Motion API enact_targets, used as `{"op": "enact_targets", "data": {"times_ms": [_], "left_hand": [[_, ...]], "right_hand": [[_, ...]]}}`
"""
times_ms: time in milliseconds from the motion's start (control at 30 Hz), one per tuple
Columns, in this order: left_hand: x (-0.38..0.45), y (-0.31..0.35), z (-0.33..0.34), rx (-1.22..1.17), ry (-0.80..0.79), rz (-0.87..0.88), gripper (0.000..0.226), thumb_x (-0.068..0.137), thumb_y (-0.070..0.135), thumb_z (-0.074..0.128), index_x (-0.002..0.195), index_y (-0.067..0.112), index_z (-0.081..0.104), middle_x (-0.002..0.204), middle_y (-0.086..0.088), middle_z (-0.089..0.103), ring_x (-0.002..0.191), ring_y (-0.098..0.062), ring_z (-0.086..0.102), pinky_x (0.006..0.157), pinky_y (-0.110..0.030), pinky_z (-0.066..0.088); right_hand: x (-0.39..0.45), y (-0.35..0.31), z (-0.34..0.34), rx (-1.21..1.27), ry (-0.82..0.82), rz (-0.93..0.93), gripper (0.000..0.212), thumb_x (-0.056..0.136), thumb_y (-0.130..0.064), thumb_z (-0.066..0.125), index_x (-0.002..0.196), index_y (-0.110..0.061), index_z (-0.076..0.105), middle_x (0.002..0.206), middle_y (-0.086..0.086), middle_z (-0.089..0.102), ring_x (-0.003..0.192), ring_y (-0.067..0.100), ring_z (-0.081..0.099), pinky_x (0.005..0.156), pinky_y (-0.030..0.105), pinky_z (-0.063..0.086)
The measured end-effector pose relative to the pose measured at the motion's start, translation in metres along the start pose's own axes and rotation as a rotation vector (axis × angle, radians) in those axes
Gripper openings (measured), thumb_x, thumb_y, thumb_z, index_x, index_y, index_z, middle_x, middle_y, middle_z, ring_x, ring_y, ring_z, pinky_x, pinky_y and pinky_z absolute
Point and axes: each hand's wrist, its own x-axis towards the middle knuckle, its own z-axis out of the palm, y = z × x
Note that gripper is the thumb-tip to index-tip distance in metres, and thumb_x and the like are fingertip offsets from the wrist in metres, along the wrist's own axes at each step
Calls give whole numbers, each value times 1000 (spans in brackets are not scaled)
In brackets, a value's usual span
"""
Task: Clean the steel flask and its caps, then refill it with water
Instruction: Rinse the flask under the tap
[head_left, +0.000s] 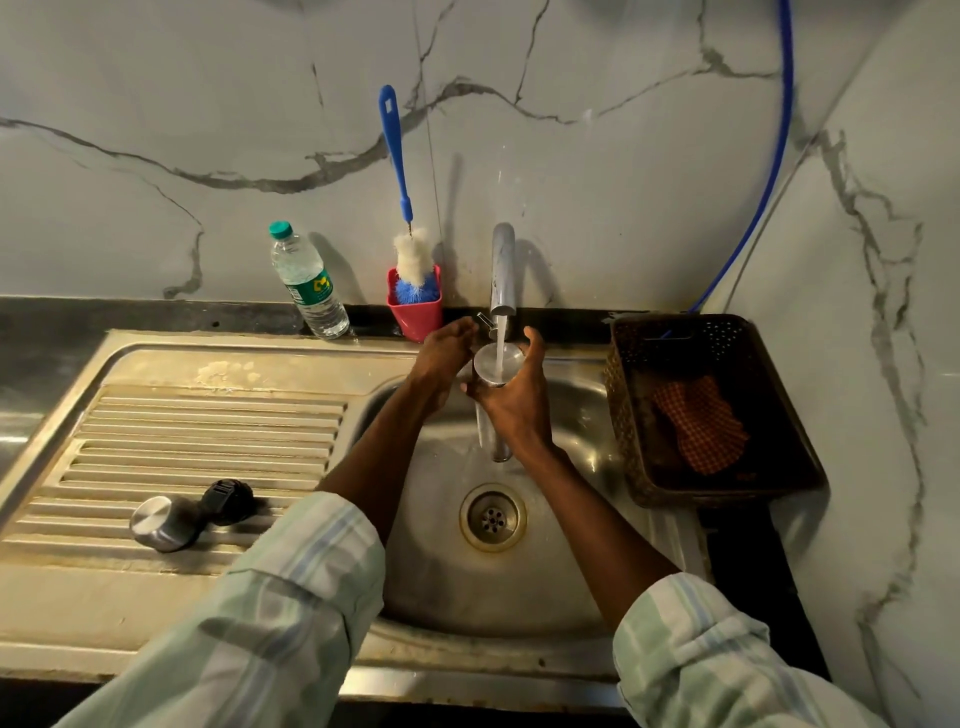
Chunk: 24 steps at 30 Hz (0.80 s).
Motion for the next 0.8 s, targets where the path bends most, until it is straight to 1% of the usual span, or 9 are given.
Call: {"op": "enact_targets", "data": {"times_ms": [133,267,333,400,433,533,600,700,800], "left_hand": [[4,11,11,65,-87,5,23,104,13,45,107,18,68,115,-12,71,110,-27,67,99,-43,53],[6,11,16,73,-99,-5,27,103,9,45,118,13,66,110,-9,72,107,-25,68,96,-39,55],[5,16,19,122,-129,0,29,103,5,41,119,10,64,100,-6,71,93,-15,70,84,-28,57],[6,21,19,186,-145,9,33,102,-1,37,122,7,62,96,-3,68,79,-6,67,65,-16,52],[6,22,18,208,-157,8,36,101,-3,36,126,7,61,103,-4,68,85,-8,66,66,-16,50],[1,21,14,250,-180,13,44,103,-2,33,142,11,49,132,-1,57,117,-13,54,89,-25,47],[-8,13,11,234,-166,26,48,103,-4,31,147,10,40,131,0,52,117,-14,51,88,-25,47],[-22,-14,1,231,-187,25,45,99,-5,38,141,8,45,136,-17,55,109,-24,60,82,-32,51],[-44,-37,-14,388,-245,35,52,92,-4,49,139,20,53,125,-9,64,112,-28,63,88,-36,53]], "right_hand": [[1,1,-2,1,-20,0,113,66,-25,89,152,-20,15,145,11,45,131,25,45,96,25,38],[1,3,-4,-16,-30,16,112,69,-21,88,153,-19,15,148,12,42,133,25,43,96,23,36],[0,5,-4,-19,-31,23,111,70,-18,87,154,-19,15,150,11,40,135,25,41,98,24,37],[0,6,-6,-12,-37,41,112,69,-16,87,154,-20,15,151,11,39,137,25,40,99,25,36],[0,7,-7,-12,-40,49,112,69,-16,87,154,-21,14,152,10,38,137,25,39,99,24,35],[0,9,-7,-26,-51,62,113,68,-16,88,155,-23,14,154,8,34,139,24,36,101,25,34],[-2,10,-8,-46,-51,70,114,69,-19,88,155,-24,13,156,7,33,140,25,35,104,30,36],[-6,10,-12,-79,-42,80,113,69,-22,87,155,-24,13,156,7,31,141,25,33,110,37,37],[-13,9,-17,-96,-43,65,112,69,-19,87,154,-25,15,155,7,33,141,26,34,111,43,38]]}}
